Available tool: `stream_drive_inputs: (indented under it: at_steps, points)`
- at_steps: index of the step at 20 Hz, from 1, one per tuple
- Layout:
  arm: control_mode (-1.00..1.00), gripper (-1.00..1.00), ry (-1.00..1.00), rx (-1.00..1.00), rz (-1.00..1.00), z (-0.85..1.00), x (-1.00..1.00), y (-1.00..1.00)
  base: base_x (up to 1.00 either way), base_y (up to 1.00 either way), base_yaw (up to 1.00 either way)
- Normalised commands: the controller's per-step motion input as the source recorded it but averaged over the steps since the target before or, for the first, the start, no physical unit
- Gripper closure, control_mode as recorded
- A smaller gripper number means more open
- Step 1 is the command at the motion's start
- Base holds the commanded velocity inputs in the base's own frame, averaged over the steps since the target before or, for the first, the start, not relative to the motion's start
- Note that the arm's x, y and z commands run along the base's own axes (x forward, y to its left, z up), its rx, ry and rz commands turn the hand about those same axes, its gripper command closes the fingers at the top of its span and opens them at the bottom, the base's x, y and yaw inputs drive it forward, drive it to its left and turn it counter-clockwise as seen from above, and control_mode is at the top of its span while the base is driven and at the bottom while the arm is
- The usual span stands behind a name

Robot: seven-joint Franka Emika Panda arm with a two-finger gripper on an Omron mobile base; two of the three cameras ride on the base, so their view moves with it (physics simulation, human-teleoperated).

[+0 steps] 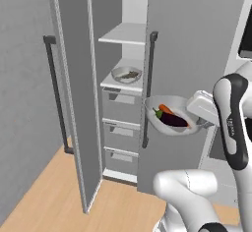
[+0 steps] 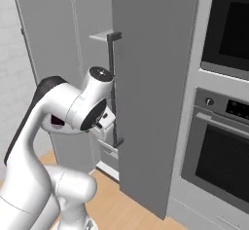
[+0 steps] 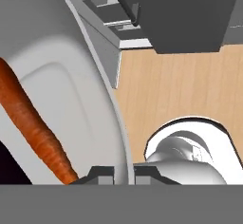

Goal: Take the meat container that has the fish and place it on the second highest rack of the freezer. Then take the vegetable container that has the carrot and eggplant and place it on the highest rack of the freezer.

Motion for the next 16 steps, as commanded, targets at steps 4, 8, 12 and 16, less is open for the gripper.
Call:
stream_drive_inputs:
  at_steps: [4, 8, 12, 16]
  points:
    - [1.00, 1.00, 0.00, 0.00, 0.00, 0.00, 0.00, 0.00, 0.10, 0.42, -0.31]
    - [1.00, 1.00, 0.00, 0.00, 0.00, 0.00, 0.00, 0.00, -0.36, 0.13, -0.05]
    - [1.00, 1.00, 0.00, 0.00, 0.00, 0.00, 0.00, 0.00, -0.26, 0.49, 0.00]
    - [1.00, 1.00, 0.00, 0.00, 0.00, 0.00, 0.00, 0.00, 0.13, 0.47, 0.00]
